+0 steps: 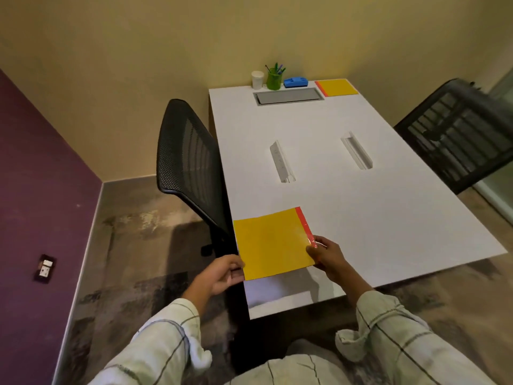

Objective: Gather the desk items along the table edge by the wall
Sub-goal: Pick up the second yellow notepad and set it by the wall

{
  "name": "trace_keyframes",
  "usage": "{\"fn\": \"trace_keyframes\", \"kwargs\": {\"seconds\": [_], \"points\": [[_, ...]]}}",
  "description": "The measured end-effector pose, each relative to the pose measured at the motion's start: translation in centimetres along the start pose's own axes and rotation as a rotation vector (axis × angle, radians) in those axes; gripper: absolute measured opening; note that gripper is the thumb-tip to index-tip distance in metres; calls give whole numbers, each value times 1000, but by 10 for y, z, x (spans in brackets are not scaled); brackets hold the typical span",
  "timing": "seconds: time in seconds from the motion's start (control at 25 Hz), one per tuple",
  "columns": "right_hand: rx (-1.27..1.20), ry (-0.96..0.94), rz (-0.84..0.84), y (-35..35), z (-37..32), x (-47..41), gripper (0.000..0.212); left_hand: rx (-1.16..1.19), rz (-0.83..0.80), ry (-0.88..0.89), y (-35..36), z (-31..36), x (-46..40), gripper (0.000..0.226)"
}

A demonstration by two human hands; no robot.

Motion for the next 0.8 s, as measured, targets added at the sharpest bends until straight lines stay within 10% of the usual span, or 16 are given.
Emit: {"fn": "trace_keyframes", "kwargs": {"seconds": [0.16,0.32,0.8], "points": [[-49,10,-41,13,11,33,44,156,-49,28,-22,-10,38,8],[-65,18,-42,31,45,76,47,279,-6,127,-42,-30,76,60],[-60,-84,-92,101,51,184,43,398,10,216,-122,-74,189,71]]}}
Point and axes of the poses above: each hand's wrist, its own x-axis away from the middle knuckle, its own y-axis out of the palm, z = x × y, the point moved 5 cm from there along -x, towards the middle knuckle, and after that the axes turned 12 degrees about x, right-handed, at the moved point
